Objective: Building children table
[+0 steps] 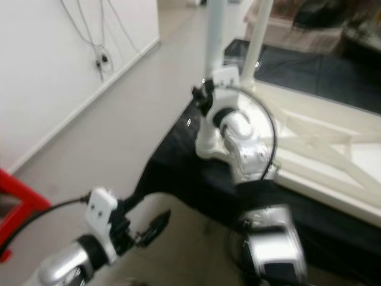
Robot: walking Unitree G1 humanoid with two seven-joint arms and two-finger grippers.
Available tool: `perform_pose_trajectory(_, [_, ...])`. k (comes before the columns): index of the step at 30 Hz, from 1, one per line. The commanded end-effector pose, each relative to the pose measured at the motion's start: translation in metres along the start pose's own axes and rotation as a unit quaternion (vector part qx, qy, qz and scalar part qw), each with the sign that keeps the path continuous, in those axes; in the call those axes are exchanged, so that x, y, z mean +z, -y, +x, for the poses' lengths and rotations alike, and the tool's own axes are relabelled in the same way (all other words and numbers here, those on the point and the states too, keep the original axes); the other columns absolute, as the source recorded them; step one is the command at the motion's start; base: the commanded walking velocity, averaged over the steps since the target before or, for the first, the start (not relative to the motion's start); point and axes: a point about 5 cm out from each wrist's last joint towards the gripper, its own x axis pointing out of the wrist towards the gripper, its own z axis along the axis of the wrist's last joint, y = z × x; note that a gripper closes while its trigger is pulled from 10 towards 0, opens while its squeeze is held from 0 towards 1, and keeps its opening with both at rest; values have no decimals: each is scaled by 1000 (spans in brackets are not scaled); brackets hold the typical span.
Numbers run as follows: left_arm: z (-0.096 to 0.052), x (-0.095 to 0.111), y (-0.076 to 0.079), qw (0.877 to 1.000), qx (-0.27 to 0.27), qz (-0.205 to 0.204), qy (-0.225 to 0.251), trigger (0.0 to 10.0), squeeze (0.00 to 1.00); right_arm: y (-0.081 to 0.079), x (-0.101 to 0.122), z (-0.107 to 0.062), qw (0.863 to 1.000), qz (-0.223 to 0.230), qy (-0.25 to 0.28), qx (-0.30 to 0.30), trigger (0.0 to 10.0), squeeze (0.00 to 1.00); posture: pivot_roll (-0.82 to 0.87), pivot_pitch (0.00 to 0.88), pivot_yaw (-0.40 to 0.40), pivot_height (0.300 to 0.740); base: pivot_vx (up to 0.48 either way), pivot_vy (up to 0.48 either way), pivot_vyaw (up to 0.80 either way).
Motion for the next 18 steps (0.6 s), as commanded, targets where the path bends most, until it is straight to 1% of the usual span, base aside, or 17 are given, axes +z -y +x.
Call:
perform_pose_trajectory(1, [-1, -4, -1, 1000, 2, -2, -10, 10000, 0, 3, -53, -13, 991, 16, -102, -87, 10000, 0, 134, 218, -29, 740, 0, 0, 0])
perform_pose_trajectory(2, [-1, -4, -1, 1000, 2, -2, -10, 10000, 0, 3, -53, -13, 991, 16, -102, -87, 10000, 0, 134, 218, -29, 740, 0, 0, 0])
perform_pose_trajectory(3, [-1, -4, -1, 1000, 3, -1, -9, 10000, 0, 3, -55, -15, 987, 23, -99, -123, 10000, 0, 134, 218, -29, 740, 0, 0, 0])
perform_pose_trajectory(4, [-1, -4, -2, 1000, 4, 1, -9, 10000, 0, 3, -55, -16, 982, 19, -95, -160, 10000, 0, 138, 217, -28, 740, 0, 0, 0])
perform_pose_trajectory(5, [-1, -4, -2, 1000, 4, 1, -9, 10000, 0, 3, -55, -16, 982, 19, -95, -160, 10000, 0, 138, 217, -28, 740, 0, 0, 0])
perform_pose_trajectory(6, [-1, -4, -3, 1000, 5, 2, -9, 10000, 0, 3, -55, -16, 979, 14, -92, -180, 10000, 0, 138, 217, -28, 740, 0, 0, 0])
perform_pose_trajectory(9, [0, -4, -3, 1000, 5, 3, -9, 10000, 0, 3, -54, -16, 976, 6, -91, -196, 10000, 0, 138, 217, -28, 740, 0, 0, 0])
perform_pose_trajectory(11, [0, -4, -2, 1000, 4, 2, -8, 10000, 0, 1, -54, -13, 954, 11, -97, -284, 10000, 0, 141, 217, -30, 740, 0, 0, 0])
perform_pose_trajectory(12, [0, -4, -2, 1000, 4, 2, -8, 10000, 0, 1, -54, -13, 954, 11, -97, -284, 10000, 0, 141, 217, -30, 740, 0, 0, 0])
perform_pose_trajectory(13, [0, -4, -2, 1000, 3, 3, -8, 10000, 0, -2, -55, -12, 943, 15, -100, -317, 10000, 0, 141, 217, -30, 740, 0, 0, 0])
perform_pose_trajectory(15, [0, -4, -2, 1000, 3, 3, -8, 10000, 0, -2, -55, -12, 943, 15, -100, -317, 10000, 0, 141, 217, -30, 740, 0, 0, 0])
perform_pose_trajectory(16, [1, -4, -2, 1000, 3, 3, -7, 10000, 0, -2, -55, -11, 925, 11, -107, -365, 10000, 0, 143, 216, -30, 740, 0, 0, 0])
perform_pose_trajectory(17, [1, -4, -2, 1000, 2, 3, -7, 10000, 0, -3, -55, -12, 909, 21, -106, -403, 10000, 0, 144, 216, -30, 740, 0, 0, 0])
perform_pose_trajectory(18, [1, -4, -2, 1000, 2, 3, -7, 10000, 0, -3, -55, -12, 909, 21, -106, -403, 10000, 0, 144, 216, -30, 740, 0, 0, 0])
